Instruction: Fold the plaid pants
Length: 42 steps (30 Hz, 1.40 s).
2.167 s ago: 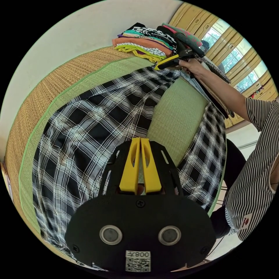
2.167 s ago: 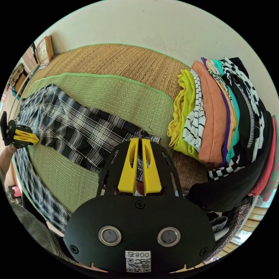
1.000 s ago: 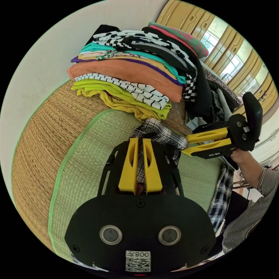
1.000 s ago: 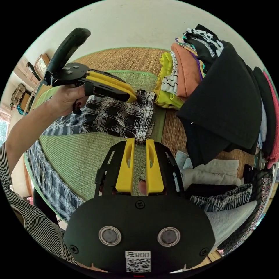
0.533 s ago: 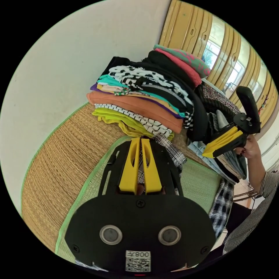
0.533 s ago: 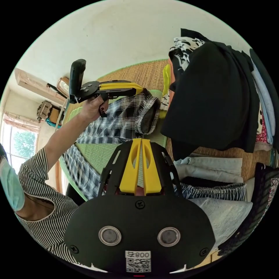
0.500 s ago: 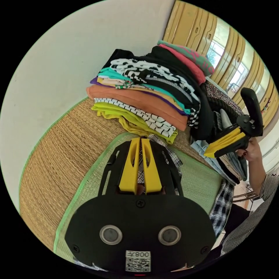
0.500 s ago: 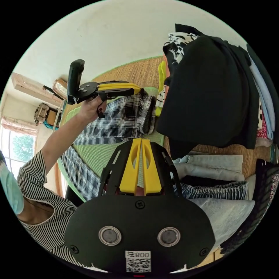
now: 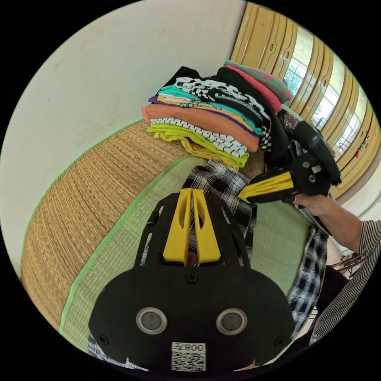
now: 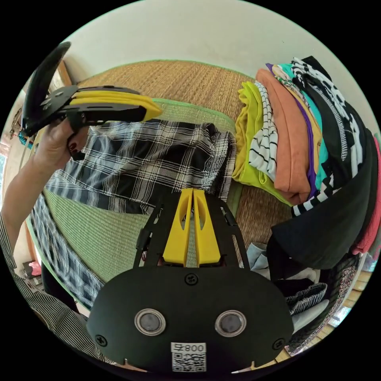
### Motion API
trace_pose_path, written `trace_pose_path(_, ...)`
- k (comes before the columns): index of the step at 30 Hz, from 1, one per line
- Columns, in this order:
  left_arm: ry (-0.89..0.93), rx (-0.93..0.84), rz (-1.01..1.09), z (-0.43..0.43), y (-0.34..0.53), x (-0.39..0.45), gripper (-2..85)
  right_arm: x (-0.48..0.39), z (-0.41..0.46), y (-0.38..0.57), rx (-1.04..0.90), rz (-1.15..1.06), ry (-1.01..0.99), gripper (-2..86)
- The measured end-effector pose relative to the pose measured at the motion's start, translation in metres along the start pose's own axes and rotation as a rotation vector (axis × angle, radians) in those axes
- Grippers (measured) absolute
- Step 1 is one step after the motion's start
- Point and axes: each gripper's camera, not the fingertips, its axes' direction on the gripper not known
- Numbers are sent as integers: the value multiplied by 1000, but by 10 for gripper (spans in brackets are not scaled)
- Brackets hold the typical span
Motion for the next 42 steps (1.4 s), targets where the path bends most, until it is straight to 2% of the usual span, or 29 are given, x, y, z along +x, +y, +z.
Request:
trace_pose_path(2,-28,-75,-8,6,14,-6,3,10,0,-3,-1,61,-32,1)
trace_pose_path(6,-3,61,-95,-37,42,-16,2,9,-6,-2,38,108,64,1)
trace_pose_path(9,-22,146,-143,-91,90,-22,1,1,-10,5,70,100,17,1)
trace_pose_path(12,-146,115,-201,-131,149,-33,1,-17,-7,5,90,35,-18,1)
trace_pose_path(15,-244,-19,-306,-139,194,-58,1,-29,8,-6,59,15,8,1)
trace_pose_path(17,-194,-77,-382,-139,216,-78,1,-26,22,-12,12,37,27,1)
trace_pose_path(20,-132,28,-472,-170,234,-86,1,-13,19,-15,33,107,3,1)
trace_pose_path(25,-110,79,-445,-224,271,-61,1,-19,14,-17,74,99,-59,1)
trace_pose_path(29,-131,24,-464,-255,317,-34,1,-39,10,-37,159,65,-39,1)
trace_pose_path(34,-98,-103,-498,-261,354,-23,1,-33,39,-90,94,102,-32,1)
trace_pose_path(37,-68,-58,-522,-278,371,-19,1,-18,60,-107,35,161,0,0)
trace_pose_path(39,-51,-52,-535,-288,379,-18,1,-7,60,-109,58,221,-65,0)
trace_pose_path(42,-74,-7,-543,-312,391,-15,1,-10,57,-106,75,213,-35,0)
